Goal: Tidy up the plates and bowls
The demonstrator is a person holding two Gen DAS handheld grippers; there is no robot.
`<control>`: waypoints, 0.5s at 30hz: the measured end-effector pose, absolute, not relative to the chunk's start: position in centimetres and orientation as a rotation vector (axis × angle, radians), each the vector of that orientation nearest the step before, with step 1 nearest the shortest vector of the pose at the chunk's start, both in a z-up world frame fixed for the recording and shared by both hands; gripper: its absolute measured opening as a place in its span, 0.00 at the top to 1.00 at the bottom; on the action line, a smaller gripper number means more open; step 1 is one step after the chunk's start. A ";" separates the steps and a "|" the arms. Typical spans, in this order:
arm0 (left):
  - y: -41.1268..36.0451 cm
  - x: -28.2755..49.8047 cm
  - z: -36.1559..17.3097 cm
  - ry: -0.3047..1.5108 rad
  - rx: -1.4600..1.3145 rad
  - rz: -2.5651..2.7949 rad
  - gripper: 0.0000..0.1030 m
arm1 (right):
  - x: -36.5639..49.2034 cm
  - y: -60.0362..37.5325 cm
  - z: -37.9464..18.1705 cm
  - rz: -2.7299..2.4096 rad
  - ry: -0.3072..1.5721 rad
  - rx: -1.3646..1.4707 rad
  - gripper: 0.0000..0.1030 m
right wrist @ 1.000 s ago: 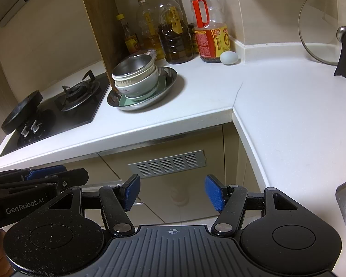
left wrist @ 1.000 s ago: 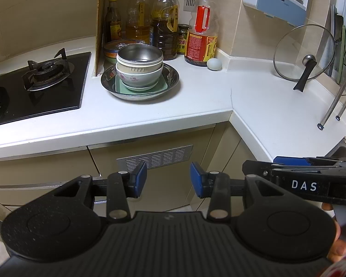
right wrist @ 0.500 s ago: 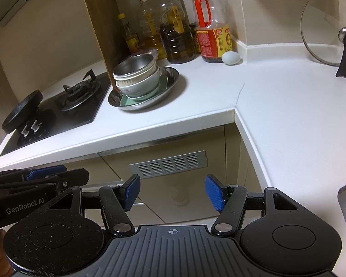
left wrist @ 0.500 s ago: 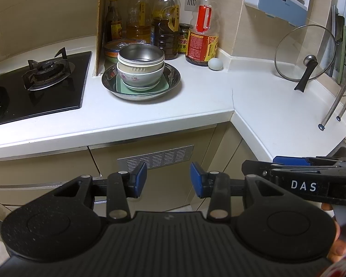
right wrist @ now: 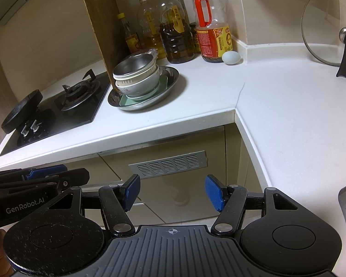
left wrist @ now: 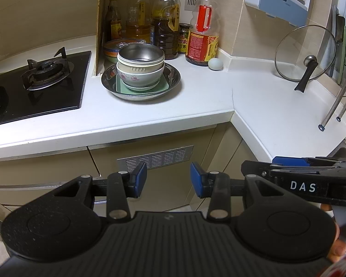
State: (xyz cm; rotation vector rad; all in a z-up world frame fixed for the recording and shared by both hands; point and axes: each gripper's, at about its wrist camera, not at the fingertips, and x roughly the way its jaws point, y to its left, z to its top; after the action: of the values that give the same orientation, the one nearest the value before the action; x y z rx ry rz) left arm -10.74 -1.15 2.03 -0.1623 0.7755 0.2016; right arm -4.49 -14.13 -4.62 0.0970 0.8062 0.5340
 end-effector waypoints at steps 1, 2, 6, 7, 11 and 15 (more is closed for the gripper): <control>-1.1 -10.7 2.0 0.776 -0.162 0.202 0.63 | -4.5 -14.1 -4.6 0.534 0.807 0.097 0.39; -1.1 -10.7 2.0 0.776 -0.163 0.202 0.63 | -4.5 -14.1 -4.6 0.534 0.807 0.097 0.39; -1.1 -10.7 2.0 0.776 -0.164 0.202 0.63 | -4.5 -14.0 -4.7 0.536 0.807 0.095 0.39; -1.0 -10.6 2.0 0.776 -0.163 0.201 0.63 | -4.5 -14.0 -4.7 0.535 0.807 0.095 0.39; -1.0 -10.6 2.0 0.777 -0.164 0.201 0.63 | -4.5 -14.0 -4.7 0.535 0.808 0.096 0.39; -1.0 -10.6 1.9 0.778 -0.164 0.201 0.63 | -4.5 -13.9 -4.6 0.535 0.808 0.096 0.39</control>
State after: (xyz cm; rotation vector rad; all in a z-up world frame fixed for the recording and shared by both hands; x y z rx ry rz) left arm -10.59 -1.01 1.92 -0.1643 0.7784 0.2012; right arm -4.50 -13.94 -4.64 0.0962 0.8079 0.5348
